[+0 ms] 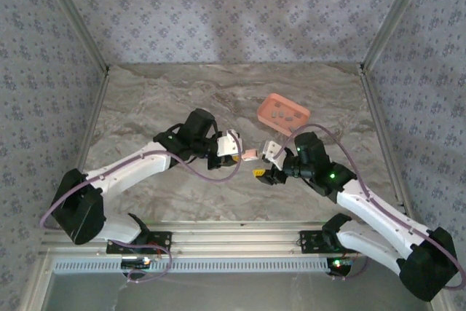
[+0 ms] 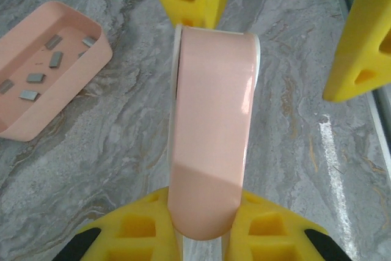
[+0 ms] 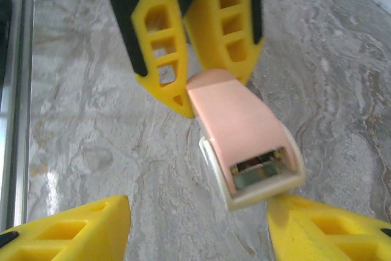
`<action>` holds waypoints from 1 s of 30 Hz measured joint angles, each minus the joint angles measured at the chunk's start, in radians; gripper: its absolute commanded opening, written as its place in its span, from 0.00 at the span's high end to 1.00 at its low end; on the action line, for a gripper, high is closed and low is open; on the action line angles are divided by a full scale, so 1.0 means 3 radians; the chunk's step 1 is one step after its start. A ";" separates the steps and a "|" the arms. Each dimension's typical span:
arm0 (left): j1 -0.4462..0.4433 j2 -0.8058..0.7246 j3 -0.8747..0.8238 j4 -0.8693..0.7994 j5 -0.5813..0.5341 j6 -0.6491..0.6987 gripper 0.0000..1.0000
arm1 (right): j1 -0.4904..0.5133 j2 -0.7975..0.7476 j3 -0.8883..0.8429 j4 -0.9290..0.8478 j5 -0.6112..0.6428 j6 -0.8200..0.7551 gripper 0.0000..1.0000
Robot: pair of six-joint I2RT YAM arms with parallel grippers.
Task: Load the staples into the stapler
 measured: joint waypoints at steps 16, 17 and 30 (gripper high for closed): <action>0.0065 0.0114 0.0134 -0.0252 0.0579 0.0090 0.92 | -0.0043 0.0251 0.0013 0.0383 -0.0453 -0.0356 0.45; 0.0065 0.0114 0.0135 -0.0258 0.0598 0.0092 0.92 | -0.0048 0.0262 0.0013 0.0411 -0.0488 -0.0356 0.48; 0.0080 0.0114 0.0141 -0.0312 0.0684 0.0106 0.89 | -0.0084 0.0315 0.0014 0.0421 -0.0642 -0.0423 0.82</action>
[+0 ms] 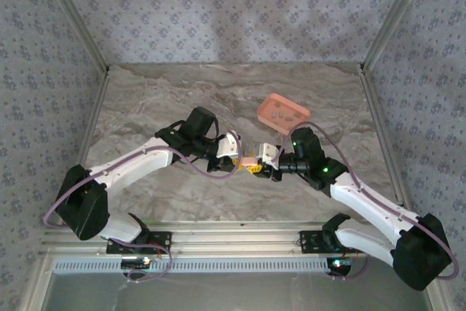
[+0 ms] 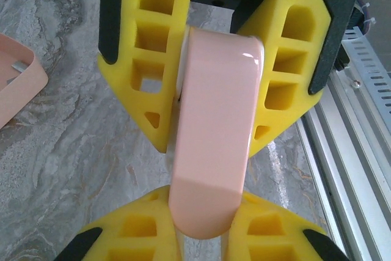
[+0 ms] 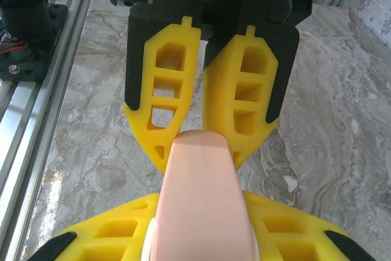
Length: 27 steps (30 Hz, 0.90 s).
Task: Load the staples into the stapler
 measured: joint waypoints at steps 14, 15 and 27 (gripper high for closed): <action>0.0031 -0.0156 0.0083 -0.0200 -0.0107 0.0135 0.85 | -0.0003 0.0046 -0.0062 -0.0043 0.0118 0.0024 0.85; 0.0032 -0.0168 0.0083 -0.0198 -0.0107 0.0134 0.85 | 0.0001 0.0057 -0.0069 -0.0041 0.0121 0.0029 0.85; 0.0048 -0.0189 0.0089 -0.0116 -0.0038 -0.0029 0.76 | 0.0118 0.0356 -0.0102 0.0139 0.0173 0.0230 0.85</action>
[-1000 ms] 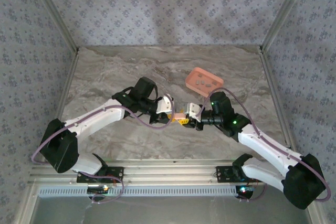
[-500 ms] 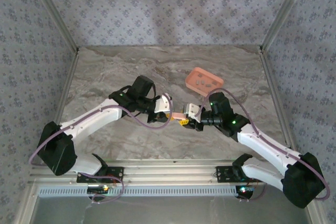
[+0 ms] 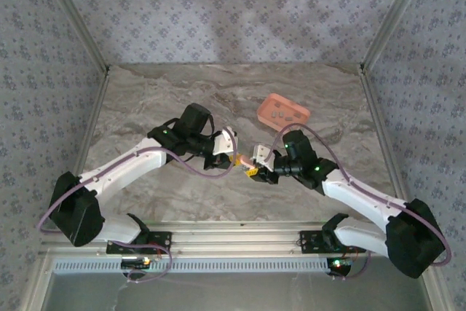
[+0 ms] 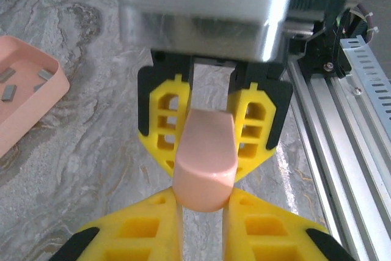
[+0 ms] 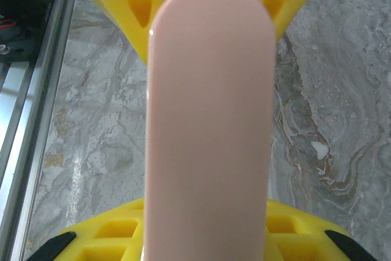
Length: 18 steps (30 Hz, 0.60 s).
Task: Load the staples into the stapler
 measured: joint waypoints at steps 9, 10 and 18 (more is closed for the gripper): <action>-0.0081 0.0001 0.0098 0.0337 0.0076 -0.0141 0.57 | 0.0029 0.0102 -0.0079 0.0229 -0.0042 0.0178 0.85; -0.0086 0.0001 0.0098 0.0375 0.0075 -0.0158 0.52 | 0.0029 0.0102 -0.0093 0.0268 -0.0051 0.0203 0.85; 0.0003 -0.0076 -0.0009 0.0609 0.0100 -0.0332 0.36 | -0.0048 0.0062 -0.0251 0.0596 -0.0145 0.0387 0.85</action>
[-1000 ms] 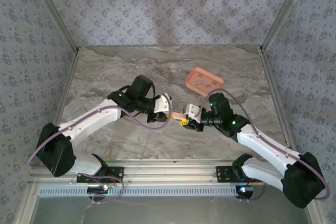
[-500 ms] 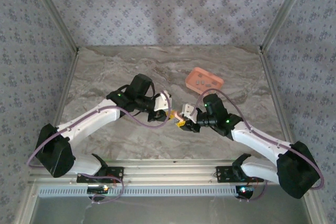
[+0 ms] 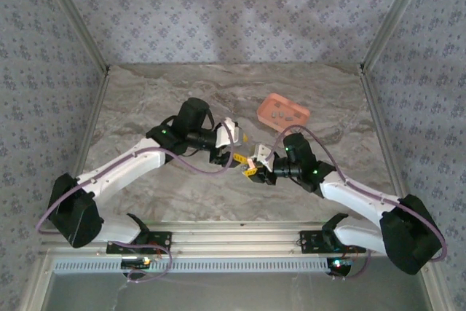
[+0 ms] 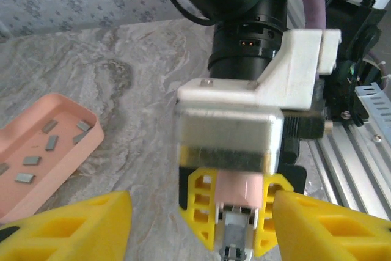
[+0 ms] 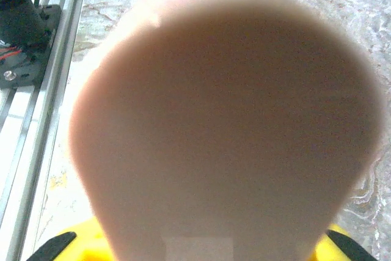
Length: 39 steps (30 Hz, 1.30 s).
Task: Load the staples into the stapler
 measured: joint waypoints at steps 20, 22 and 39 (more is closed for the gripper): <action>-0.0098 0.0031 -0.0336 0.0535 0.0094 -0.0324 0.35 | -0.0078 -0.0058 -0.0065 0.0404 -0.0244 0.0164 0.85; -0.0118 0.0084 -0.0336 0.0580 0.0125 -0.0360 0.35 | -0.0080 -0.0058 -0.0065 0.0412 -0.0248 0.0164 0.84; -0.0189 0.0285 -0.0254 0.0725 0.0348 -0.0491 0.59 | -0.0080 -0.0058 -0.0065 0.0446 -0.0268 0.0164 0.84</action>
